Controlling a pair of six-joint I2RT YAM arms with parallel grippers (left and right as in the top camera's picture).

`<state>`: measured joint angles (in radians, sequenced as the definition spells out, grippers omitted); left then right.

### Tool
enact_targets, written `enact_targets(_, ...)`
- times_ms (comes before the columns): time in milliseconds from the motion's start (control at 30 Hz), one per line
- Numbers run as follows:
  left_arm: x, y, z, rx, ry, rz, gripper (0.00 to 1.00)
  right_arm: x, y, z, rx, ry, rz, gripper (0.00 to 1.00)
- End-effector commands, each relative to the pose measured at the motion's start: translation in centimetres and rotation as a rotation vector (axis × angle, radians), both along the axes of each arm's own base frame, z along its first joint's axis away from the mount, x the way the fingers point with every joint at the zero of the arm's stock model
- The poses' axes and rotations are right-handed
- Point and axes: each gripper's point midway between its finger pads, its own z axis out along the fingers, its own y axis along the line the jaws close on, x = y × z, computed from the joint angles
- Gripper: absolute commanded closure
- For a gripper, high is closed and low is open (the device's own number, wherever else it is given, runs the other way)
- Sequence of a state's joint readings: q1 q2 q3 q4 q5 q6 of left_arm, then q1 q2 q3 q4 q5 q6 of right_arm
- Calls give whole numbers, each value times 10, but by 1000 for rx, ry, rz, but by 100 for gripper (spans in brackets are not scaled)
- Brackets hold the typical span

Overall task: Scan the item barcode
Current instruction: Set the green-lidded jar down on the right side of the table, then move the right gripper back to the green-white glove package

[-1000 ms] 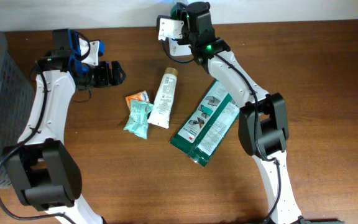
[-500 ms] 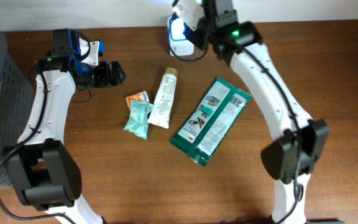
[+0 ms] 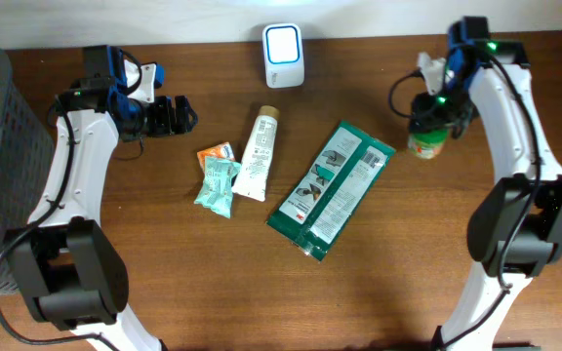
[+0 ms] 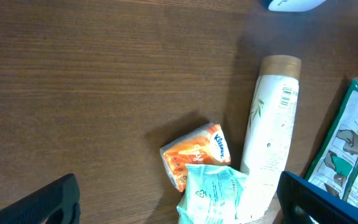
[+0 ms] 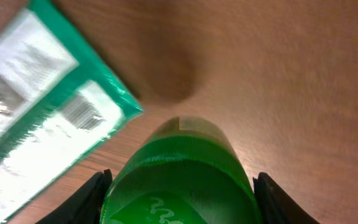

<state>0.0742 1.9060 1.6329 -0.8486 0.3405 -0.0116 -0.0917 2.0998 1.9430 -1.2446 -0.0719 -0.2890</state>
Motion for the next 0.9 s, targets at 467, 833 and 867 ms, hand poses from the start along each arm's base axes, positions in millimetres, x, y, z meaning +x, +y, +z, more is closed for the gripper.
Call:
enact_targets(467,5,1,2,2,-10,-1,1,-1,-130,-37,20,-122,-349,12)
enact_targets(833,5,2,2,2,-10,0,1,18,-34,88,432,-150,-436,2)
enact_targets(867,5,4,2,2,-10,6,1,16,-10,92,481,-123,-396,2)
